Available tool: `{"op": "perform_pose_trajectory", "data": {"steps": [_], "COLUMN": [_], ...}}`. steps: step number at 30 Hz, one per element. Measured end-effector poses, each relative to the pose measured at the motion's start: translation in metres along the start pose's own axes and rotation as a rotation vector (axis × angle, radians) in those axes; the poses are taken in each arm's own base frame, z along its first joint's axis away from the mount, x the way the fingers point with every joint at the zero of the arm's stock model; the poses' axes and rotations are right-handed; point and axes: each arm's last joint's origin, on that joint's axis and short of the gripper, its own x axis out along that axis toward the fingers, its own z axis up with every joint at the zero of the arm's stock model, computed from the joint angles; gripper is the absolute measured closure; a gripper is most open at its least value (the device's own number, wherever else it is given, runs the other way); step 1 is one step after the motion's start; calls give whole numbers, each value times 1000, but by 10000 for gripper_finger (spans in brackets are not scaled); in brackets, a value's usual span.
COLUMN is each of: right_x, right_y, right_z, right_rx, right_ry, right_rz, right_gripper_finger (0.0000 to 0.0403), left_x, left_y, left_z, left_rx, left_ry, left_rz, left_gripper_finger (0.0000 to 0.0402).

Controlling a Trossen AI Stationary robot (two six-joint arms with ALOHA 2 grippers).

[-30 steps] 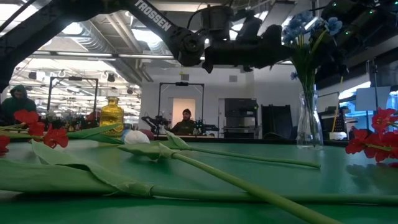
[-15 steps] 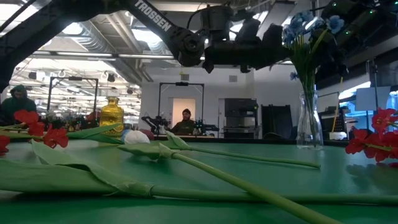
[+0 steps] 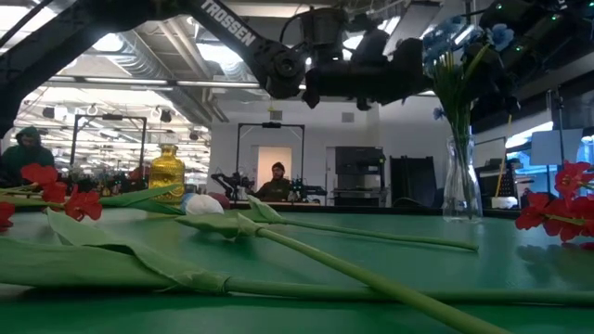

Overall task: Sort flowers into vase by color
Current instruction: Put the light blue flowers into the transparent vase

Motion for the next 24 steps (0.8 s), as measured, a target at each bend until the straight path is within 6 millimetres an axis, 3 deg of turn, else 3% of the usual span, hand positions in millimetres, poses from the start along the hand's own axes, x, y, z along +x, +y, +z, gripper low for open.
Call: {"op": "perform_pose_trajectory", "data": {"steps": [3,5,12,24], "right_x": [0,0,-2,-26], "right_y": [0,0,1,7], "right_z": [0,0,-2,3], "right_rx": [0,0,5,24], "right_ry": [0,0,19,97], "right_rz": [0,0,17,-22], "right_gripper_finger": [79,79,79,79], "left_x": [0,0,0,-1], "left_y": [0,0,1,5], "left_z": [-1,-1,-9,-15], "left_rx": [0,1,11,18], "left_ry": [7,12,94,151], "left_rz": [13,13,40,63], "left_gripper_finger": [377,393,399,401]}}
